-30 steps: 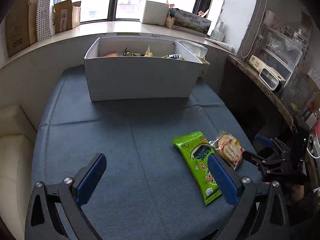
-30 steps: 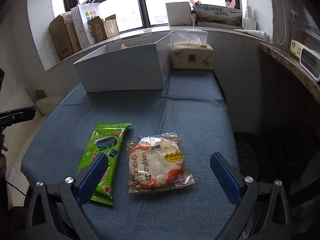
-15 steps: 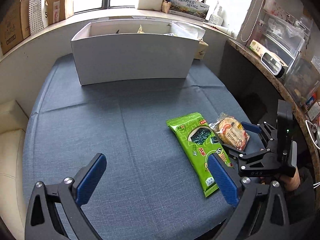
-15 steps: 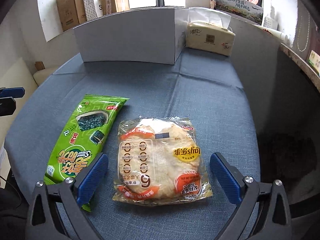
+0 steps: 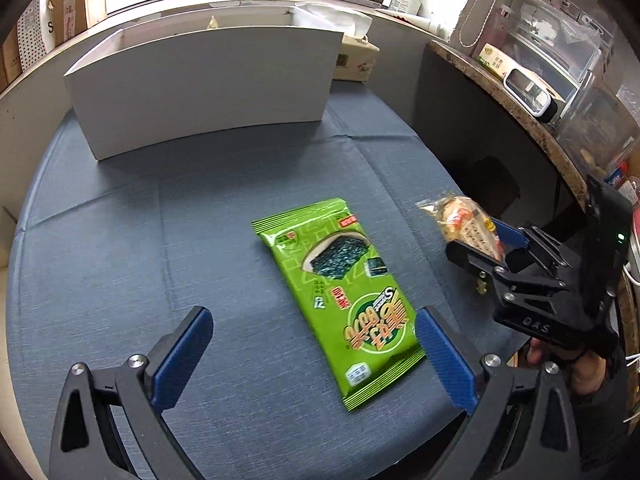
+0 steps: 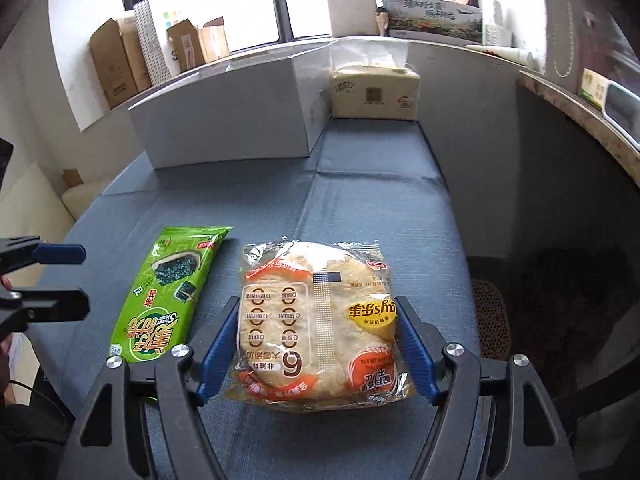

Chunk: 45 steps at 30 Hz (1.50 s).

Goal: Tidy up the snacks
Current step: 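Grasp bread pack with right tool while left tool grasps green seaweed pack, then lower both packs into the white box and open both tools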

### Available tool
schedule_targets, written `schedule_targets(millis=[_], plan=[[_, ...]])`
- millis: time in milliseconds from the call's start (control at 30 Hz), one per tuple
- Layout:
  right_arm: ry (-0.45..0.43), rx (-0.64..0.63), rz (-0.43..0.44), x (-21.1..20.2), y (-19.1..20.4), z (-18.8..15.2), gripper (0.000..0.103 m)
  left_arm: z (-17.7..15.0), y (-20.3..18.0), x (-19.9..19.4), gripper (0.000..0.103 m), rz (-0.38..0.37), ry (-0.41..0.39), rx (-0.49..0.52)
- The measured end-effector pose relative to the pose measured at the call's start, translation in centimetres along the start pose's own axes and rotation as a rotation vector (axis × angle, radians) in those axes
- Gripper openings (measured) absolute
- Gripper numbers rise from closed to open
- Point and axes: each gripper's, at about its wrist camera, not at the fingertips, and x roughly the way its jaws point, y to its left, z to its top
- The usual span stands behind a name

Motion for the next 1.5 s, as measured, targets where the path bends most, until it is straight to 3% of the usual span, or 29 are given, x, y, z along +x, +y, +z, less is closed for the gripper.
schedule_targets(millis=[300,433,533,600,700,867,1067,1233,1500], plan=[[-0.097,0.109,-0.091,-5.3,-2.9,-1.0,0.078,1.7,-3.8,4.6,0.103,0.141,0.056,-0.055],[-0.098,0.139,-0.093,-5.6,-3.8,-1.4,0.078,1.5,-3.7,6.1,0.103,0.171,0.085,-0.072],[-0.087,0.140,-0.090,-5.2,-3.6,-1.5,0.078,1.5,-3.6,6.7,0.103,0.242,0.104,-0.055],[-0.083,0.134,-0.082,-4.9,-3.3,-1.6,0.078,1.5,-3.4,6.5,0.102,0.234,0.095,-0.051],[-0.067,0.123,-0.077,-4.4,-2.7,-1.8,0.078,1.4,-3.2,5.6,0.081,0.225,0.070,-0.019],[-0.065,0.112,-0.057,-4.1,-1.9,-1.8,0.078,1.1,-2.6,4.3,0.076,0.201,0.062,-0.013],[-0.073,0.107,-0.029,-4.2,-1.1,-1.4,0.078,1.0,-0.5,0.4,0.076,0.189,-0.020,-0.011],[-0.093,0.087,0.020,-3.9,0.3,0.5,0.078,3.0,1.5,-3.4,0.076,0.195,-0.119,-0.020],[-0.187,0.034,0.140,-2.3,3.8,10.6,0.077,10.6,6.5,-10.2,0.077,0.192,-0.321,-0.004]])
